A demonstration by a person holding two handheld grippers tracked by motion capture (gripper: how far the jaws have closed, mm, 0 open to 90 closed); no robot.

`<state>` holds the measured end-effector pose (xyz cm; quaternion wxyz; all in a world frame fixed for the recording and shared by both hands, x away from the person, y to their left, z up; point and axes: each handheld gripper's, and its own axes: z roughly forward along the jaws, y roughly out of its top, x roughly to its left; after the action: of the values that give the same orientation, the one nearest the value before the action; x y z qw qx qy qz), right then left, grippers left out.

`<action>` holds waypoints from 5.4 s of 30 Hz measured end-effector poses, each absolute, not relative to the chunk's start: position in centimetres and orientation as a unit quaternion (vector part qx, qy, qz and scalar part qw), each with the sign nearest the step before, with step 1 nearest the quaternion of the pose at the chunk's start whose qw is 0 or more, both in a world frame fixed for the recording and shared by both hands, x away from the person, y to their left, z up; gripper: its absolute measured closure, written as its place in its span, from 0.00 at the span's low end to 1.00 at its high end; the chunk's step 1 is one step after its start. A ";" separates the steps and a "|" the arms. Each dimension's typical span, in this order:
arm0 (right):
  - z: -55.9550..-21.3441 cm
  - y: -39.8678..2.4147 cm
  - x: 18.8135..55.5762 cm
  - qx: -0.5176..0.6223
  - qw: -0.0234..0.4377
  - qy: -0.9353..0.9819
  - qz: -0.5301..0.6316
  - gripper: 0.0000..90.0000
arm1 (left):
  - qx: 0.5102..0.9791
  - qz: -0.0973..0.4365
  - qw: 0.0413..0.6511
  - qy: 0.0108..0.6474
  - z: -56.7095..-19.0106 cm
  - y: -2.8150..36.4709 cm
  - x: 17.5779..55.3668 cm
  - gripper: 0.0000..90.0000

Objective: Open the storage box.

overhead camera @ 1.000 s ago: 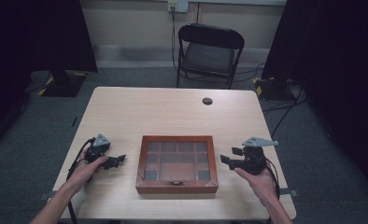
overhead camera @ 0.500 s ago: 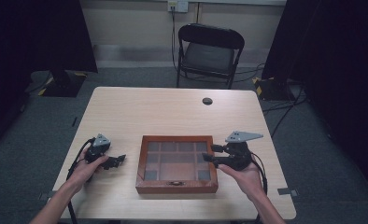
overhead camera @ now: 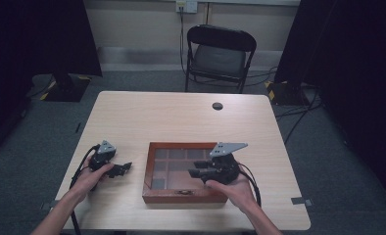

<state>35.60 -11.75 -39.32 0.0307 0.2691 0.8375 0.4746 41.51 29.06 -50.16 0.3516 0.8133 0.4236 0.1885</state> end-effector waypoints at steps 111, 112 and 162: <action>-37.3 -9.6 36.1 0.197 -0.021 0.865 0.460 0.91 | 0.815 0.187 0.353 0.419 -50.2 29.1 41.7 0.12; -37.3 -9.6 36.1 0.198 -0.020 0.865 0.461 0.91 | 0.815 0.187 0.354 0.419 -50.2 29.1 41.7 0.12; -34.4 -9.4 37.4 0.215 0.000 0.859 0.464 0.91 | 0.815 0.186 0.355 0.419 -50.2 29.1 41.7 0.12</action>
<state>37.38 -9.42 -34.45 0.0002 0.2151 0.8591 0.4644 41.71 29.07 -50.22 0.3553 0.8146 0.4192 0.1858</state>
